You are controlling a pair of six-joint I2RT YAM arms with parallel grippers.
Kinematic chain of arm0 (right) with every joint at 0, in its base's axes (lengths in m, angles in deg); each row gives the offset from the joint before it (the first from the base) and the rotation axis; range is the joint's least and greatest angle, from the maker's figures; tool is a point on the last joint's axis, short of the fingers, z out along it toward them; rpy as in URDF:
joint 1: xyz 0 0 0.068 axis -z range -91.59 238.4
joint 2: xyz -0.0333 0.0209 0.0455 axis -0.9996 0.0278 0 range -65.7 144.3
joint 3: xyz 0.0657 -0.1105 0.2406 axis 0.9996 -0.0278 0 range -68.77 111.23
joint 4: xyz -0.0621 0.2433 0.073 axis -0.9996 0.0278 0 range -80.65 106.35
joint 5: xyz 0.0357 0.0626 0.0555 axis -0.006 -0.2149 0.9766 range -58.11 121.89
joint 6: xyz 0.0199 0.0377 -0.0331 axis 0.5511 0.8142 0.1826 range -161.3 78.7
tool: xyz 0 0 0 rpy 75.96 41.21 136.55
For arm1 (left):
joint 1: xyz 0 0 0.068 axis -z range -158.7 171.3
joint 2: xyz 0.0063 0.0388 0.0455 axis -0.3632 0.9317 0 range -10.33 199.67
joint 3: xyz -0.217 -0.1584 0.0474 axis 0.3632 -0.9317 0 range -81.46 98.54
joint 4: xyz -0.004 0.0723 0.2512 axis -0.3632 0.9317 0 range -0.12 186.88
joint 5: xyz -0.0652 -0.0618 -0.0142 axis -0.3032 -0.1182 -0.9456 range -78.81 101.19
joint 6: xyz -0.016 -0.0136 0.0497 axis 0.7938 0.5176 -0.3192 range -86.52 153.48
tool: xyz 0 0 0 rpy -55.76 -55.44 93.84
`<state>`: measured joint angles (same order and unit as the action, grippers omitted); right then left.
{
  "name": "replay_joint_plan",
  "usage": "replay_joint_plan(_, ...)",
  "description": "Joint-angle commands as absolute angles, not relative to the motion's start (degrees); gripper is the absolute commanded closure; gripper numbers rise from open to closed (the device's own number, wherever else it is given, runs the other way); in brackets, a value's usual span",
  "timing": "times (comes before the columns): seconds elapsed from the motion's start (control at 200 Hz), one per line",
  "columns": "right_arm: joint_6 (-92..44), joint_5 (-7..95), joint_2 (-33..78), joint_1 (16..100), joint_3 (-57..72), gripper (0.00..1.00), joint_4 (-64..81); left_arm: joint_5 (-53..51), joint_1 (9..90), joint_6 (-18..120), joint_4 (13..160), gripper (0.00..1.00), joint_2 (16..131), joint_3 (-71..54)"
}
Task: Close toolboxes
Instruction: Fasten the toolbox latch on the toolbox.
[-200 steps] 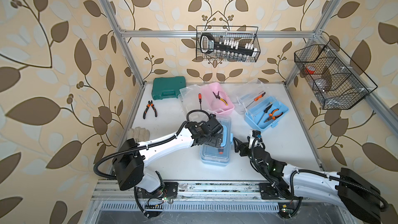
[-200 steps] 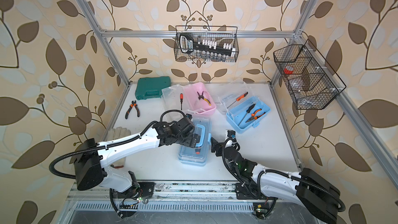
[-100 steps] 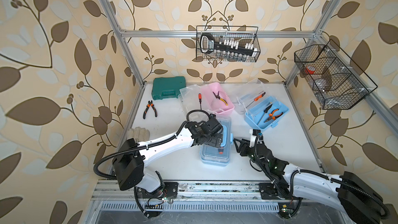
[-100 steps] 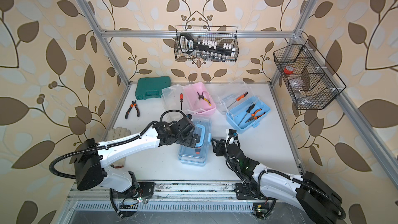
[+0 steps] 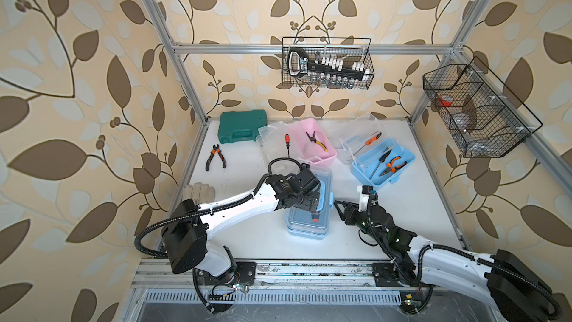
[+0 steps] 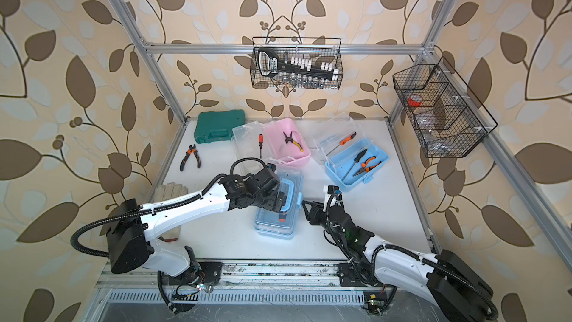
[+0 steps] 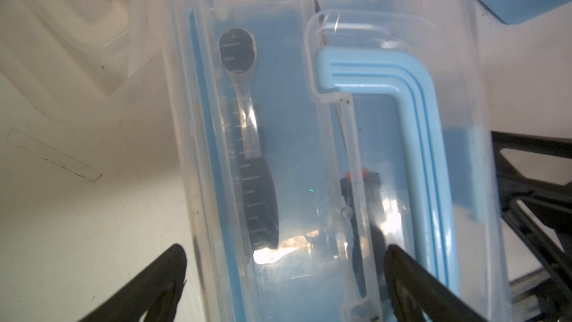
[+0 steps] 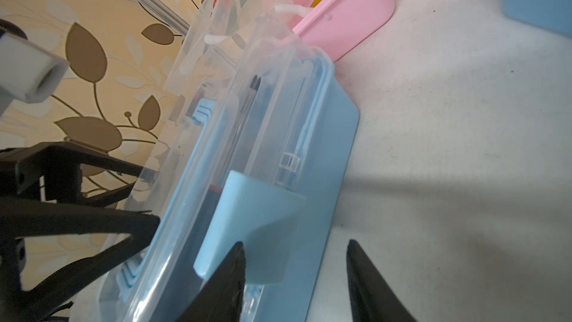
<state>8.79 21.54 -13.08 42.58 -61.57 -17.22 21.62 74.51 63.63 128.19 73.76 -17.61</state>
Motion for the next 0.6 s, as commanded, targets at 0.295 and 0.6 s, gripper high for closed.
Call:
replay_joint_plan(0.295, 12.8, 28.1, -15.7, 42.4, -59.9, 0.62, -19.2, 21.5, 74.3, 62.0, 130.8, 0.01, 75.1, -18.1)
replay_joint_plan(0.6, 12.3, 28.1, -13.3, 42.4, -59.1, 0.74, -20.7, 21.5, 74.3, 62.0, 130.8, 0.01, 75.1, -18.2)
